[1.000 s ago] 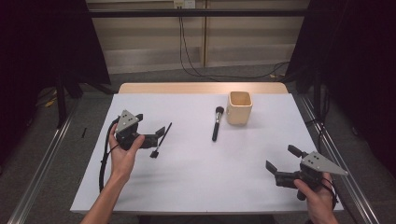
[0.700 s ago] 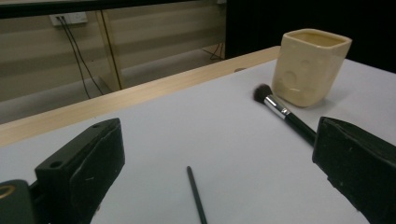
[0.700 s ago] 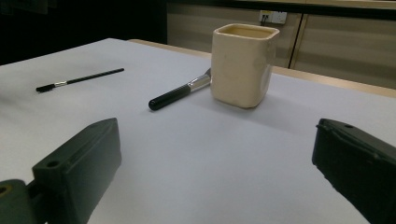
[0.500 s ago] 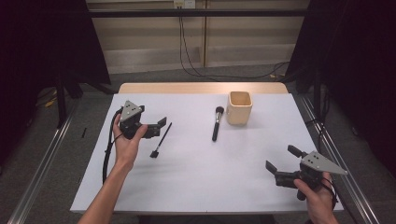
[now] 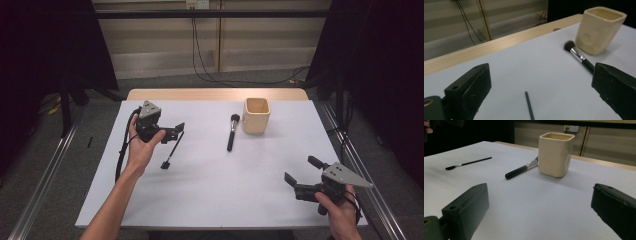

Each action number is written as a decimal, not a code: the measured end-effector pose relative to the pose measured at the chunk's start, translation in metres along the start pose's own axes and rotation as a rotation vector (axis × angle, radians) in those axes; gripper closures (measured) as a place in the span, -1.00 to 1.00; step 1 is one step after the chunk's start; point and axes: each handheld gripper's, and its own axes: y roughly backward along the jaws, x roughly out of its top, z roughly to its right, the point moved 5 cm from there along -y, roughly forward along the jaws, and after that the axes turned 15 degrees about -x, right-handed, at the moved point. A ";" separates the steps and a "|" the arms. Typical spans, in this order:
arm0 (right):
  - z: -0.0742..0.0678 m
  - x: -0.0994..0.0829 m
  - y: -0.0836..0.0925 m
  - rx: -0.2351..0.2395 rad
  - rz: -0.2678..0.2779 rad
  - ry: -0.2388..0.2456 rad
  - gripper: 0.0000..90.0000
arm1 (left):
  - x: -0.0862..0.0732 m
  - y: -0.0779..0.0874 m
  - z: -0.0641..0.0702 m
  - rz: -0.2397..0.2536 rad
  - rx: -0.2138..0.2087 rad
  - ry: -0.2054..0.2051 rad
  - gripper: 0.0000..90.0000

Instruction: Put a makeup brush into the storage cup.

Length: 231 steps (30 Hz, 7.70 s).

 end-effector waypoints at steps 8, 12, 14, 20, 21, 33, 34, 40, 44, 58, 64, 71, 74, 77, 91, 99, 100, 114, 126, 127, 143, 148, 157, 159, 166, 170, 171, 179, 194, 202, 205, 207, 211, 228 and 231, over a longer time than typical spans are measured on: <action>0.000 0.000 -0.001 0.006 -0.002 0.004 -0.98 | -0.003 -0.001 -0.007 -0.090 -0.005 0.045 -0.94; 0.000 0.000 -0.001 0.004 -0.004 -0.001 -0.98 | -0.006 -0.004 -0.008 -0.149 -0.011 0.062 -0.94; -0.001 0.000 0.000 0.004 -0.006 -0.007 -0.98 | -0.008 -0.006 -0.008 -0.189 -0.020 0.062 -0.94; -0.001 0.000 -0.001 0.008 -0.004 0.002 -0.98 | -0.010 -0.012 -0.009 -0.289 -0.051 0.099 -0.93; -0.001 0.000 -0.001 0.008 -0.004 0.004 -0.98 | -0.012 -0.013 -0.010 -0.316 -0.046 0.102 -0.92; -0.002 0.000 0.000 0.014 -0.007 0.004 -0.98 | -0.029 -0.021 -0.019 -0.500 -0.029 0.154 -0.88; -0.003 0.000 -0.001 0.015 -0.006 0.005 -0.98 | -0.029 -0.021 -0.019 -0.503 -0.031 0.155 -0.87; -0.002 0.000 -0.001 0.014 -0.007 0.005 -0.98 | -0.031 -0.022 -0.021 -0.599 -0.045 0.188 -0.82; -0.003 0.000 -0.001 0.017 -0.007 0.004 -0.98 | -0.034 -0.026 -0.025 -0.629 -0.042 0.191 -0.82; -0.003 -0.001 -0.001 0.021 -0.014 0.008 -0.99 | -0.054 -0.042 -0.018 -0.802 -0.049 0.200 -0.83; -0.002 -0.001 -0.001 0.020 -0.018 0.002 -0.99 | -0.056 -0.044 -0.017 -0.821 -0.029 0.202 -0.82; -0.002 -0.002 -0.002 0.020 -0.018 0.011 -0.99 | -0.063 -0.049 -0.016 -0.879 0.012 0.196 -0.52; -0.002 -0.002 -0.002 0.021 -0.022 0.011 -0.99 | -0.067 -0.050 -0.015 -0.906 0.003 0.213 -0.41; -0.002 -0.002 -0.001 0.021 -0.020 0.013 -0.99 | -0.067 -0.050 -0.015 -0.905 -0.001 0.228 -0.31; -0.003 -0.003 -0.002 0.023 -0.030 0.002 -0.99 | -0.067 -0.047 -0.014 -0.951 -0.019 0.252 0.22; -0.004 -0.003 -0.002 0.024 -0.033 0.011 -0.99 | -0.066 -0.048 -0.012 -0.974 -0.032 0.262 0.58; -0.004 -0.003 -0.002 0.025 -0.033 0.011 -0.99 | -0.066 -0.048 -0.012 -0.976 -0.036 0.265 0.62; -0.003 -0.003 -0.001 0.024 -0.030 0.006 -0.99 | -0.066 -0.048 -0.011 -0.982 -0.068 0.271 0.91; -0.003 -0.003 -0.001 0.024 -0.033 0.005 -0.99 | -0.064 -0.043 -0.017 -0.955 -0.100 0.316 0.92; -0.003 -0.003 -0.001 0.025 -0.032 0.005 -0.99 | -0.064 -0.043 -0.018 -0.949 -0.100 0.317 0.92; -0.004 -0.003 -0.002 0.024 -0.030 -0.005 -0.99 | -0.047 -0.017 -0.027 -0.751 -0.116 0.344 0.92; -0.004 -0.003 -0.002 0.026 -0.030 -0.004 -0.99 | -0.046 -0.012 -0.031 -0.688 -0.102 0.321 0.92; -0.004 -0.003 -0.002 0.026 -0.031 -0.004 -0.99 | -0.036 -0.002 -0.033 -0.499 -0.098 0.275 0.92; -0.003 -0.003 -0.002 0.024 -0.031 -0.001 -0.99 | -0.036 0.000 -0.032 -0.460 -0.098 0.260 0.92; -0.004 -0.003 -0.002 0.024 -0.030 0.007 -0.99 | -0.035 0.009 -0.036 -0.334 -0.067 0.223 0.92; -0.004 -0.003 -0.002 0.023 -0.031 0.004 -0.99 | -0.032 0.017 -0.038 -0.261 -0.053 0.198 0.92; -0.004 -0.003 -0.003 0.023 -0.030 0.002 -0.99 | -0.032 0.018 -0.038 -0.253 -0.057 0.195 0.92; -0.004 -0.002 -0.003 0.025 -0.030 0.001 -0.99 | -0.031 0.022 -0.030 -0.132 -0.081 0.155 0.92; -0.004 -0.003 -0.002 0.022 -0.034 -0.002 -0.99 | -0.031 0.029 -0.009 -0.055 -0.187 0.109 0.92; -0.004 -0.003 -0.003 0.026 -0.031 0.000 -0.99 | -0.030 0.029 0.010 -0.032 -0.269 0.076 0.91; -0.004 -0.003 -0.003 0.025 -0.033 -0.002 -0.99 | -0.030 0.026 0.018 -0.023 -0.292 0.067 0.92; -0.004 -0.003 -0.002 0.024 -0.032 -0.005 -0.99 | -0.030 0.025 0.021 -0.019 -0.304 0.064 0.92; -0.003 -0.003 -0.002 0.023 -0.031 -0.005 -0.99 | -0.032 0.022 0.027 -0.023 -0.317 0.057 0.92; -0.005 -0.002 -0.001 0.039 -0.029 -0.014 -0.99 | -0.028 0.018 0.055 -0.004 -0.396 0.022 0.92; -0.005 -0.002 -0.002 0.041 -0.028 -0.015 -0.99 | -0.028 0.017 0.060 -0.013 -0.411 0.010 0.92</action>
